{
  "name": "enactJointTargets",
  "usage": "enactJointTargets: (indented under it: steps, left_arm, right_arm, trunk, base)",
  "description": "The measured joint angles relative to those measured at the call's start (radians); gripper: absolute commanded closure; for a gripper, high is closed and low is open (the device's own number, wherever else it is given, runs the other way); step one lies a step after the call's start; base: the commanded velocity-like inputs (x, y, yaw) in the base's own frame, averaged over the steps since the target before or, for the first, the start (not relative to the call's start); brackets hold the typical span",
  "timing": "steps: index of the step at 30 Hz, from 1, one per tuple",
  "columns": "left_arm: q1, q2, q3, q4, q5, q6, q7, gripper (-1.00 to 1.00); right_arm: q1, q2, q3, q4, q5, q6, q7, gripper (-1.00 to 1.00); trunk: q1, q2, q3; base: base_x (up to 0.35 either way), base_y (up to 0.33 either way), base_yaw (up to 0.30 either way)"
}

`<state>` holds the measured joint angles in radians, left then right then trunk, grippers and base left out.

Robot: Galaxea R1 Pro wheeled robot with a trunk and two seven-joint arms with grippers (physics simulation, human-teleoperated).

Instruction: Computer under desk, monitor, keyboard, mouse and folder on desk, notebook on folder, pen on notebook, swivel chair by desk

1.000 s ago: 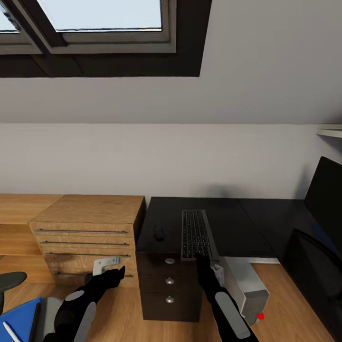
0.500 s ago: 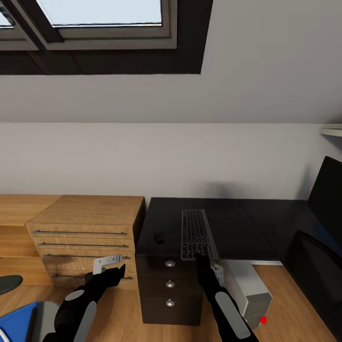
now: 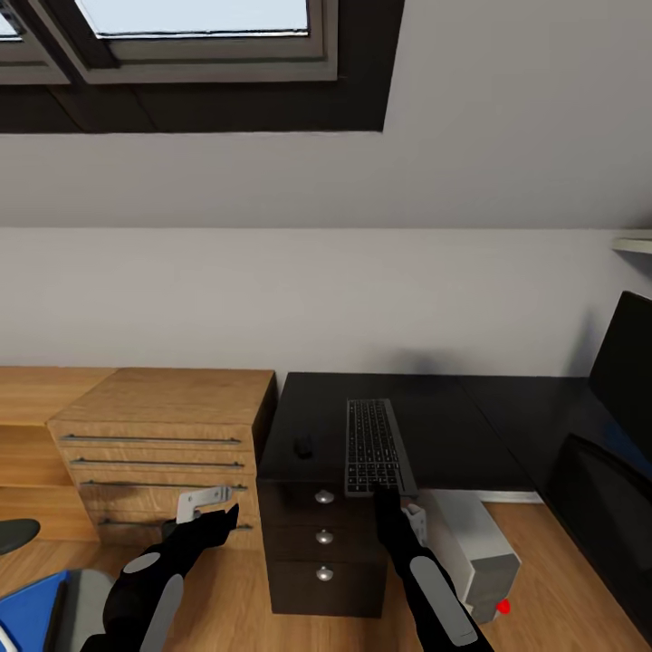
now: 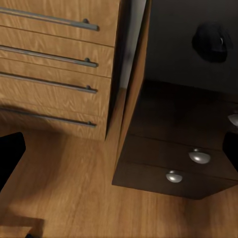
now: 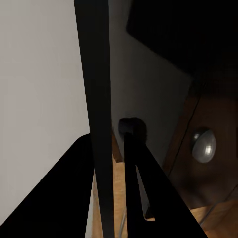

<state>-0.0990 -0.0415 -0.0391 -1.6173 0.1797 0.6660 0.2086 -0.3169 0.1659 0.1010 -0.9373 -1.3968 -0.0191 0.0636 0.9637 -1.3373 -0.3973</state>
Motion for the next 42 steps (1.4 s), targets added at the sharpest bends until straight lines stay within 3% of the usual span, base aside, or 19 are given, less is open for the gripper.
enactJointTargets:
  steps: [9,24,25,42]
  left_arm:
    - [0.000,0.000,0.000,0.000,0.000,0.001,0.000,-1.00]
    - [0.000,0.001,0.000,0.000,0.001,0.002,-0.003,-1.00]
    - [0.000,0.001,0.000,0.000,0.001,0.002,-0.003,-1.00]
    - [0.000,0.002,0.000,0.000,0.002,0.002,-0.004,-1.00]
  right_arm:
    - [0.000,0.000,0.000,-0.001,0.001,-0.002,-0.002,1.00]
    - [0.000,-0.001,0.000,-0.002,0.002,-0.001,-0.006,1.00]
    - [0.000,-0.001,0.000,-0.002,0.002,0.000,-0.006,-1.00]
    - [0.000,-0.002,-0.001,-0.002,0.002,0.001,-0.008,-1.00]
  trunk:
    - [0.035,-0.063,-0.028]
    - [0.035,-0.063,-0.028]
    - [0.035,-0.063,-0.028]
    - [0.035,-0.063,-0.028]
  base:
    - [0.000,0.000,0.000]
    - [0.000,0.000,0.000]
    - [0.000,0.000,0.000]
    - [-0.003,0.000,0.000]
